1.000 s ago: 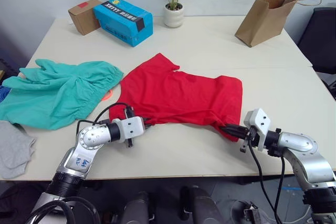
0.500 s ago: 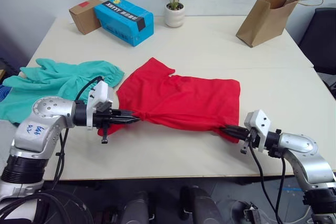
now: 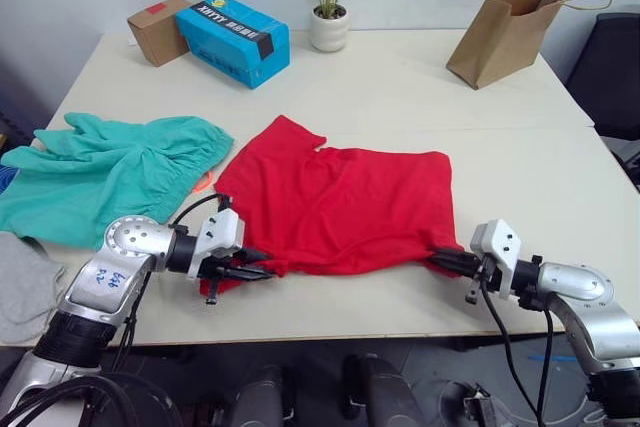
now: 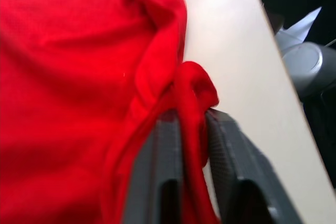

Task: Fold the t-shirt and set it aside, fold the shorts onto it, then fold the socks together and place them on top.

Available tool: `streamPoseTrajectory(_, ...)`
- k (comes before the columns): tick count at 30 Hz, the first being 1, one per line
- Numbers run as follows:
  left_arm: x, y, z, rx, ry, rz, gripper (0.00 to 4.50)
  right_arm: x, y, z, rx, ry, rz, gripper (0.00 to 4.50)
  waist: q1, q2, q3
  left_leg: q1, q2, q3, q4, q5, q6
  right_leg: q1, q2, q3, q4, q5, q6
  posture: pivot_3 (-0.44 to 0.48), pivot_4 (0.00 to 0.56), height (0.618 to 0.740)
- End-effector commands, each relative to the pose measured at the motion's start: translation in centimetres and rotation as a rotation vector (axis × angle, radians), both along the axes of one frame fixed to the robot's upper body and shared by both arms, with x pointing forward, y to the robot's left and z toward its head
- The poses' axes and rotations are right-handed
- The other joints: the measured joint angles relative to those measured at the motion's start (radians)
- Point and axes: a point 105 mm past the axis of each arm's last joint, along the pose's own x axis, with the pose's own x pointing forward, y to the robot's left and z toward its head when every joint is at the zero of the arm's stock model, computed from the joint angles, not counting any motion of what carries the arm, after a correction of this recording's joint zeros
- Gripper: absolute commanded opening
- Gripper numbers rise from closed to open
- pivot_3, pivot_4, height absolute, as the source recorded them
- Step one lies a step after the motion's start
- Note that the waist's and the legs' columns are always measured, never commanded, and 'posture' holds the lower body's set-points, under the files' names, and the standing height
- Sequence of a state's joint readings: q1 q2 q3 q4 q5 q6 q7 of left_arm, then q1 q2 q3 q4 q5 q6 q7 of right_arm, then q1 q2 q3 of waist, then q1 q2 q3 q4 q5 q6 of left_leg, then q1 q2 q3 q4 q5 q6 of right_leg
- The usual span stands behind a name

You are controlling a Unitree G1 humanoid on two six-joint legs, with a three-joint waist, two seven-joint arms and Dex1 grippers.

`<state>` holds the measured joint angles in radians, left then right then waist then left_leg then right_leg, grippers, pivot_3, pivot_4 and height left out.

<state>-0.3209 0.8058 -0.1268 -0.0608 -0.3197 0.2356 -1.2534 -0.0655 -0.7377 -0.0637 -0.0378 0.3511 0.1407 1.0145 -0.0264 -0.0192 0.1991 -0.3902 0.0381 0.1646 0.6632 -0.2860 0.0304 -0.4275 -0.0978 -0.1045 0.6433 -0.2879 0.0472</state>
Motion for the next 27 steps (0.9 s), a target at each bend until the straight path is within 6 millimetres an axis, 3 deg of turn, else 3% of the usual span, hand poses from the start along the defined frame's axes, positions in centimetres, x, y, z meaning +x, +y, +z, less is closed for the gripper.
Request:
streamPoseTrajectory(1,0.9,1.9,2.2,-0.053,-0.119,0.078,2.16,-0.2,0.2,1.0,0.003,-0.048,0.011,0.0,0.0,0.0,0.0,0.0,0.0,0.0,0.0,0.0,0.0,0.0,0.0,0.0,0.0,0.0,0.0,0.0,0.15,0.74)
streamPoseTrajectory(2,0.7,2.6,2.5,-0.051,-0.132,0.086,2.45,-0.3,0.2,1.0,0.005,-0.048,0.009,0.0,0.0,0.0,0.0,0.0,0.0,0.0,0.0,0.0,0.0,0.0,0.0,0.0,0.0,0.0,0.0,0.0,0.15,0.74)
streamPoseTrajectory(6,-1.2,4.6,3.6,-0.027,-0.149,0.065,2.45,-0.4,0.2,1.1,0.009,-0.048,0.004,0.0,-0.004,0.0,0.0,0.0,0.001,0.0,-0.001,-0.001,-0.001,0.0,0.0,0.0,0.0,-0.001,-0.001,0.0,0.15,0.74)
streamPoseTrajectory(10,-3.5,4.7,4.2,-0.019,-0.197,0.038,2.45,-0.5,0.2,1.0,0.009,-0.046,0.009,0.0,-0.001,0.0,0.0,0.0,0.001,-0.001,-0.001,-0.002,-0.001,0.0,-0.001,0.0,-0.001,-0.001,-0.002,0.0,0.15,0.74)
streamPoseTrajectory(13,-4.4,4.5,3.2,0.004,-0.269,0.028,2.45,-0.4,0.4,0.9,0.014,-0.042,0.013,0.0,0.002,0.0,0.0,0.0,0.001,-0.001,-0.001,-0.004,-0.005,0.0,-0.001,-0.001,-0.002,-0.001,-0.002,0.0,0.15,0.74)
streamPoseTrajectory(18,-4.2,4.6,0.4,0.096,-0.319,0.026,2.45,-0.1,0.9,0.9,0.021,-0.038,0.034,0.0,0.001,0.0,0.0,0.0,0.001,-0.001,-0.001,-0.005,-0.005,0.0,-0.001,-0.001,-0.001,-0.001,-0.002,0.0,0.15,0.74)
streamPoseTrajectory(27,-2.4,4.5,-1.7,0.165,-0.346,0.045,2.45,0.0,0.8,1.2,0.015,-0.045,0.037,0.0,0.001,0.0,0.0,0.0,0.001,-0.001,-0.001,-0.006,-0.001,0.0,-0.001,-0.001,-0.002,-0.001,-0.002,0.0,0.15,0.74)
